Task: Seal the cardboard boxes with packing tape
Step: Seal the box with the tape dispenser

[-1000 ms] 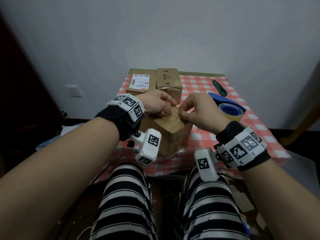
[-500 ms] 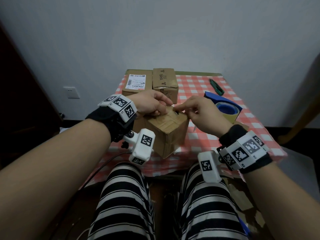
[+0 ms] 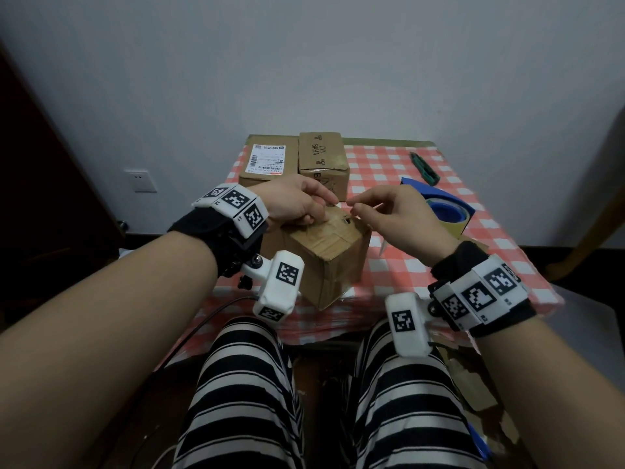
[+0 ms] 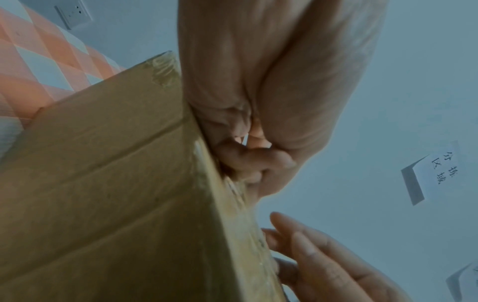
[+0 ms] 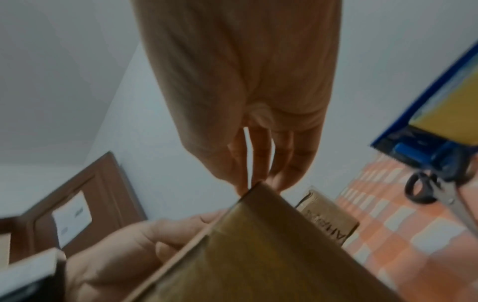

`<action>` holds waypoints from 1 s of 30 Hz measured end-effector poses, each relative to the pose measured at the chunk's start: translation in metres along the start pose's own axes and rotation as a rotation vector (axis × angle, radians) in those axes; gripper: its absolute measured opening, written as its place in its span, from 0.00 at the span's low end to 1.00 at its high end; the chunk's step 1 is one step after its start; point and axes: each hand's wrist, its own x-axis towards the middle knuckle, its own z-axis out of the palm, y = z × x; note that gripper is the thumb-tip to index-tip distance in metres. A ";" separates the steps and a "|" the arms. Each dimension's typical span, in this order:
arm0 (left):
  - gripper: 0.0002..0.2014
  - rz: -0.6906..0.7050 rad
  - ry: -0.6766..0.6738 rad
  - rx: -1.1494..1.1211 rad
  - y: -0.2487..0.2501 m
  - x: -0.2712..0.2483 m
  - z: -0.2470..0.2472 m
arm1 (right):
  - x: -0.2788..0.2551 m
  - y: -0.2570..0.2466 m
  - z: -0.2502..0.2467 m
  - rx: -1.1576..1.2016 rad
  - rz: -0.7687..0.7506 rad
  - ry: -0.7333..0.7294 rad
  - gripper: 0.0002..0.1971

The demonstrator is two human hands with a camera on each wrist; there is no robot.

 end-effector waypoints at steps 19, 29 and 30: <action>0.12 -0.012 0.039 -0.303 0.012 -0.013 -0.005 | 0.007 -0.003 -0.001 0.011 0.117 -0.057 0.05; 0.08 0.059 0.000 -0.709 0.039 -0.015 0.003 | 0.003 -0.010 -0.010 0.229 0.088 -0.110 0.31; 0.08 0.059 -0.004 -0.720 0.040 -0.014 0.005 | 0.003 -0.009 -0.008 0.229 0.098 -0.065 0.29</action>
